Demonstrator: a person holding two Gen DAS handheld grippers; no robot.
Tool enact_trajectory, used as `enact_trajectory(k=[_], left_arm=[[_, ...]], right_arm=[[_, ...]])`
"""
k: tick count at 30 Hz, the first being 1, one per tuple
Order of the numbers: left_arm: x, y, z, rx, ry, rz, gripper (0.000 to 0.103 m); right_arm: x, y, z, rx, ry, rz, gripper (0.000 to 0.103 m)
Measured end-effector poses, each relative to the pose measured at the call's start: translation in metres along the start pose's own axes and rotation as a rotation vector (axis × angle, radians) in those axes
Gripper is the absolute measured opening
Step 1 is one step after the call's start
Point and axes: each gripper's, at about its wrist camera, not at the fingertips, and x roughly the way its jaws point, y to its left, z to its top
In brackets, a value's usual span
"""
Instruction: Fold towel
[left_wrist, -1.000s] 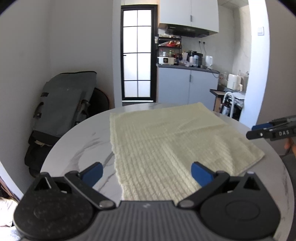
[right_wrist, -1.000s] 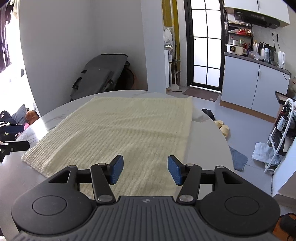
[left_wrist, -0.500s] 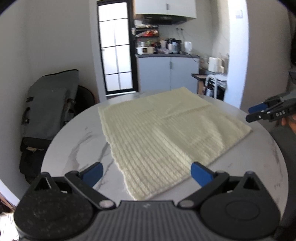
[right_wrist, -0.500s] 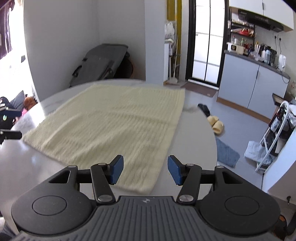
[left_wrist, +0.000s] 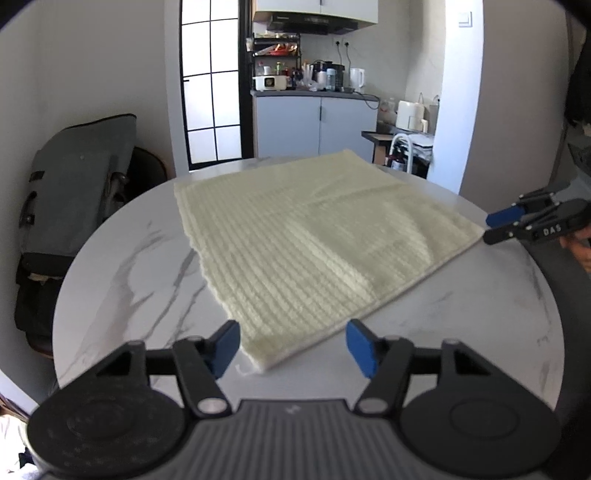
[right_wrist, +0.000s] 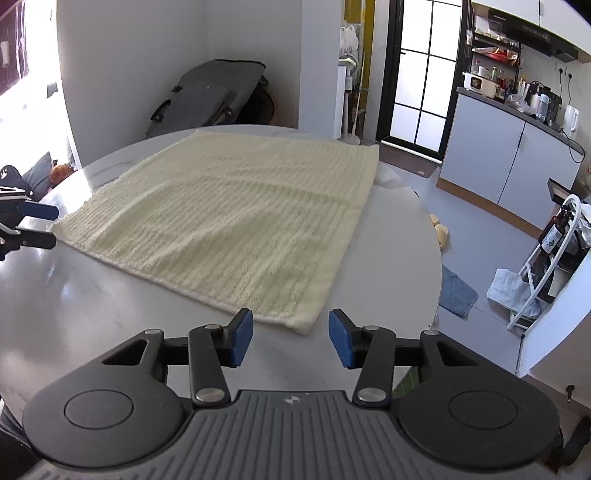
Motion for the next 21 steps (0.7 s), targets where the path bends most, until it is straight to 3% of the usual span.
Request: enact_trajectory(k=[6, 13, 21], left_arm=[[0.004, 0.000, 0.001, 0.040, 0.005, 0.000, 0.051], [0.008, 0.003, 0.000, 0.024, 0.014, -0.001, 0.053], [0.005, 0.003, -0.005, -0.032, -0.021, 0.013, 0.052]], right_arm=[[0.002, -0.002, -0.001, -0.021, 0.002, -0.010, 0.050], [0.009, -0.002, 0.001, -0.029, 0.002, 0.016, 0.048], [0.012, -0.010, 0.005, -0.020, 0.001, 0.051, 0.020]])
